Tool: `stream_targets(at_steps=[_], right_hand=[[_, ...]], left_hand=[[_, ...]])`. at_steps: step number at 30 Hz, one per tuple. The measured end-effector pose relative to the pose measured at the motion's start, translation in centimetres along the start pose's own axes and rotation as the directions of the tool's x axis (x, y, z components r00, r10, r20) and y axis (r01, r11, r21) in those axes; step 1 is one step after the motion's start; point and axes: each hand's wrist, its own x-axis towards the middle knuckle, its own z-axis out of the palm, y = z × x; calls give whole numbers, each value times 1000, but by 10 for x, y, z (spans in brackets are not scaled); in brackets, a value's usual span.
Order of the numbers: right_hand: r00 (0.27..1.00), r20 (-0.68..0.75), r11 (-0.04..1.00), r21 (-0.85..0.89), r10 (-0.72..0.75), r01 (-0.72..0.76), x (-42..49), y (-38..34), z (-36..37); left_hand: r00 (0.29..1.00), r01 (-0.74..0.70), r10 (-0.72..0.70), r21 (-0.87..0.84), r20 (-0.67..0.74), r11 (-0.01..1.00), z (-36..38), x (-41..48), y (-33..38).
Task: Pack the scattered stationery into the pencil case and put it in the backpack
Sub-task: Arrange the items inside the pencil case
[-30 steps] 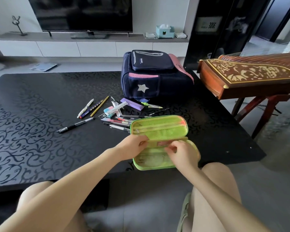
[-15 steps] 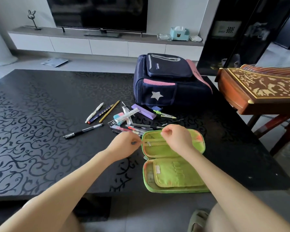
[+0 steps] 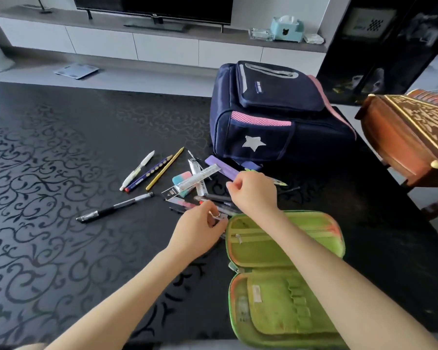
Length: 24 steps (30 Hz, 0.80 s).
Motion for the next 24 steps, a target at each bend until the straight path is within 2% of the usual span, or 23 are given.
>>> stream_targets(at_steps=[4,6,9,14,19,21,24], right_hand=[[971,235,983,-169,-34,76,-66,11,-8],[964,266,983,-175,-6,55,-80,15,-1],[967,256,985,-165,-8,52,-83,14,5],[960,277,978,-191,-31,87,-89,21,-3],[942,188,887,-428,277,-175,-79,89,-48],[921,185,864,-447,344,-233,-75,107,-69],[962,145,922,-348,232,-170,-54,98,-80]], left_hand=[[998,62,-60,-58,33,996,2,0,4],[997,30,-27,-40,75,999,4,-3,11],[996,-40,39,6,84,999,10,-9,21],[996,-65,63,34,58,997,10,-12,27],[996,-84,81,82,44,993,8,-15,21],[994,-100,96,80,52,992,7,-14,19],[989,-140,134,90,66,986,7,-12,16]])
